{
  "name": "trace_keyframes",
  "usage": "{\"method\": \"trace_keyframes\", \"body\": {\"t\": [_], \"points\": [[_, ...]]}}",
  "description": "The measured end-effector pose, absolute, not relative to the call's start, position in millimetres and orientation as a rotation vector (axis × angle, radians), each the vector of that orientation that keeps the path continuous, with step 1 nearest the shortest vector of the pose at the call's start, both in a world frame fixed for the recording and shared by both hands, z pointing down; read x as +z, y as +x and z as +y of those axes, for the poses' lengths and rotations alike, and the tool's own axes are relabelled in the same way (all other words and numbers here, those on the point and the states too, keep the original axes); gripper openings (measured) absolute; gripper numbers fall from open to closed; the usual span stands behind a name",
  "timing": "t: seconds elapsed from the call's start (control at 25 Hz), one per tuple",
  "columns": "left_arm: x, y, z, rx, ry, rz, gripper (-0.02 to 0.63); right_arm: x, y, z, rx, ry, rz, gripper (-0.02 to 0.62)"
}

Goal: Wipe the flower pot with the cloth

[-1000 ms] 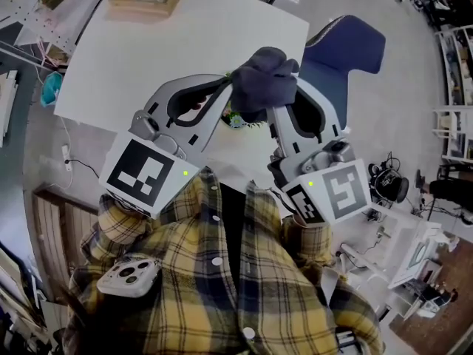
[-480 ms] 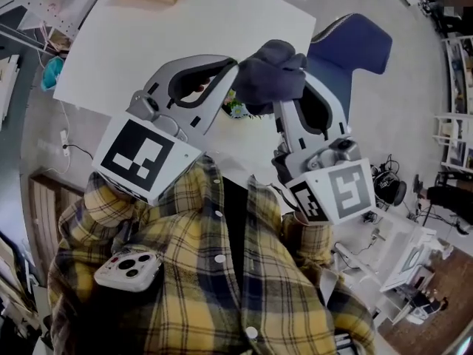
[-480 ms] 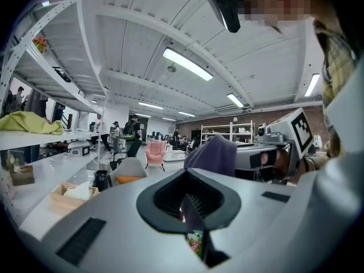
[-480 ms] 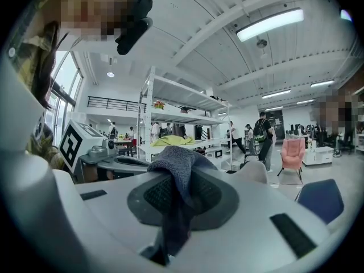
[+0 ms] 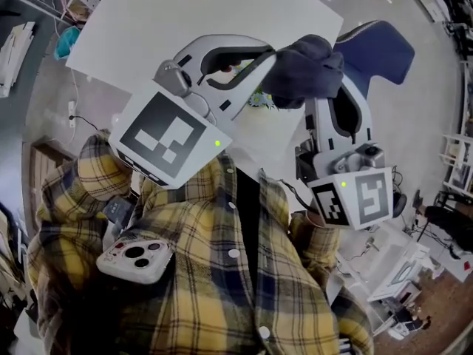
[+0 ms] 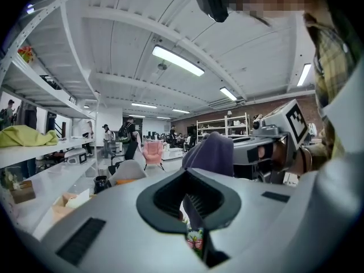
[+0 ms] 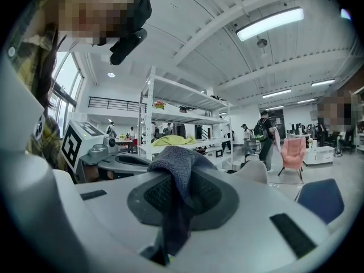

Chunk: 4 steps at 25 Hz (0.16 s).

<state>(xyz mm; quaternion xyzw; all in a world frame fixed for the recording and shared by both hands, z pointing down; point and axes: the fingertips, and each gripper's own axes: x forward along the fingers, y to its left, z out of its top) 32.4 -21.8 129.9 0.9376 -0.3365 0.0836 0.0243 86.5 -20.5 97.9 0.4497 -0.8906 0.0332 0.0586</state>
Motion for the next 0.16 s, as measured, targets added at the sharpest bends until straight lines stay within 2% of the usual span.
{"method": "trace_keyframes", "body": {"t": [0.16], "points": [[141.5,28.9,-20.9,0.288,2.923,-1.034,0.009,100.3,83.4,-21.9,0.103,1.362,-2.699,0.034]]}}
